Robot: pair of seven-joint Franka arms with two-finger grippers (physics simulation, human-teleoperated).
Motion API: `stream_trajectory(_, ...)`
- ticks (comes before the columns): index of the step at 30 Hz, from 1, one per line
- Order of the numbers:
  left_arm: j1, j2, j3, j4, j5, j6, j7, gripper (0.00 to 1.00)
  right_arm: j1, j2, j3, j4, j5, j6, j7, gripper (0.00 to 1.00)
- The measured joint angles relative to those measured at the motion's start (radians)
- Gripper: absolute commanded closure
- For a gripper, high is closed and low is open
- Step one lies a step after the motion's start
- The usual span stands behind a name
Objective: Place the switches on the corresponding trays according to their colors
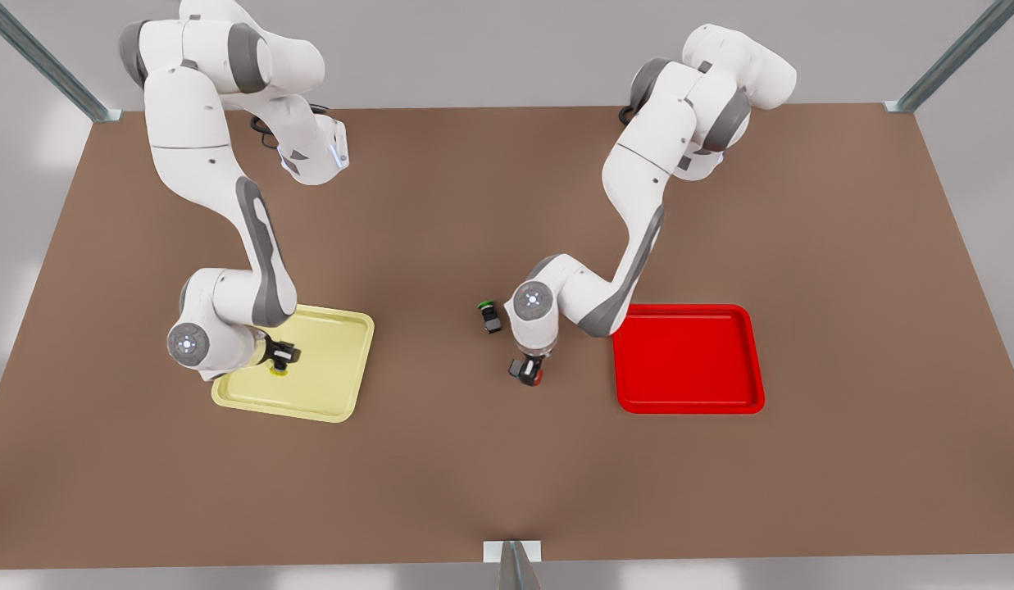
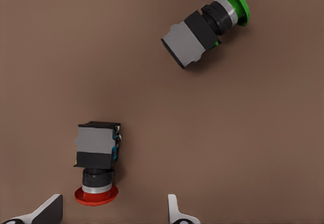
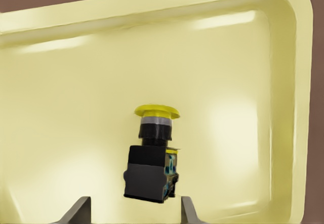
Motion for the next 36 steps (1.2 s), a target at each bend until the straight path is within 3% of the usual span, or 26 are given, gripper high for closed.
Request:
stream_trajectory(4, -0.014, 0.013, -0.001, 0.015, 0.001, 0.028, -0.003, 0.0, 0.006, -0.02, 0.001, 0.009, 0.0, -0.006, 0.012, 0.0)
stream_trajectory(5, -0.02, 0.025, 0.0, 0.029, 0.001, 0.031, -0.009, 0.0, 0.006, -0.034, 0.001, 0.072, 0.0, -0.088, 0.016, 0.0)
stream_trajectory(8, -0.03, 0.068, 0.0, 0.076, 0.0, 0.044, -0.018, 0.0, -0.003, -0.052, 0.011, 0.586, -0.126, -0.672, -0.15, 0.0)
stream_trajectory(9, -0.035, 0.073, 0.0, 0.082, 0.0, 0.044, -0.018, 0.0, -0.006, -0.115, 0.016, 0.637, -0.187, -0.703, -0.315, 0.0)
stream_trajectory(11, -0.034, 0.073, 0.0, 0.082, 0.0, 0.044, -0.018, 0.0, -0.013, -0.272, 0.028, 0.624, -0.237, -0.7, -0.458, 0.0)
stream_trajectory(13, -0.03, 0.072, 0.001, 0.08, 0.0, 0.043, -0.002, 0.0, -0.071, -0.492, 0.12, 0.491, -0.267, -0.699, -0.457, 0.0)
stream_trajectory(36, -0.051, 0.143, 0.031, 0.154, 0.002, 0.058, -0.004, 0.01, -0.091, -0.416, 0.114, 0.502, -0.287, -0.715, -0.448, 0.0)
